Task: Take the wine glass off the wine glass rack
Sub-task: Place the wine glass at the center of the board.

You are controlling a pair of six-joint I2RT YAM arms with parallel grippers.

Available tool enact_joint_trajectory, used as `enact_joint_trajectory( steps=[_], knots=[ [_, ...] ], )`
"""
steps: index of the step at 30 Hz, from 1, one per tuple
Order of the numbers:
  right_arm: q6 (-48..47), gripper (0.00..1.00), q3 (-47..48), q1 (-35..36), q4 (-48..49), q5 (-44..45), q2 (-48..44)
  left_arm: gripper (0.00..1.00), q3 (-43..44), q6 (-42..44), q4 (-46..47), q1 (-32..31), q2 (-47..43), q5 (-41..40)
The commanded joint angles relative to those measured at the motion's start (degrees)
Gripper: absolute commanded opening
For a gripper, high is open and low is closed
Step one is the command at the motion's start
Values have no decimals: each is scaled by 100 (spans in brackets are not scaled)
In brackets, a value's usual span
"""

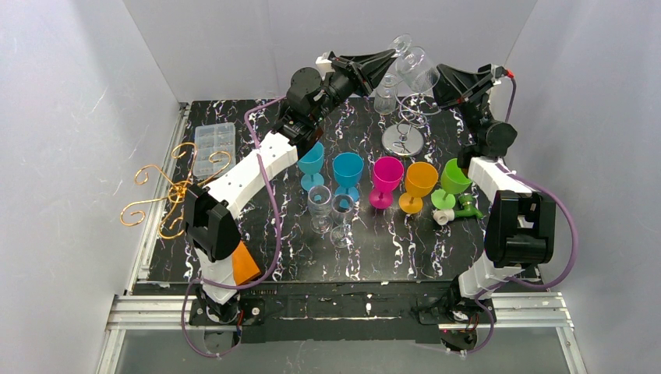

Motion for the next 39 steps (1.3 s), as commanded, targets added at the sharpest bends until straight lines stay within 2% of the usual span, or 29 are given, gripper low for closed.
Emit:
enact_joint_trajectory(
  steps=[1,9,16,22,28,32,39],
  knots=[
    [-244,42,362,-19,1699,-30,-210,0,-46,-572,320,-11,-443,-225],
    [-661,42,529,-19,1689,-662,-229,0,48,-757,289,-17,-285,-179],
    [-866,41,578,-19,1702,-838,-183,0,129,-852,301,-41,-188,-141],
    [-951,31,680,-19,1697,-736,-206,0,92,-870,306,-44,-209,-201],
    [-986,19,750,-19,1699,-695,-248,11,29,-864,299,-47,-167,-151],
    [-977,12,751,-19,1693,-695,-292,13,5,-805,317,-44,-139,-131],
    [-1192,1,660,-19,1403,-751,-486,28,8,-674,326,-48,-73,-105]
  ],
)
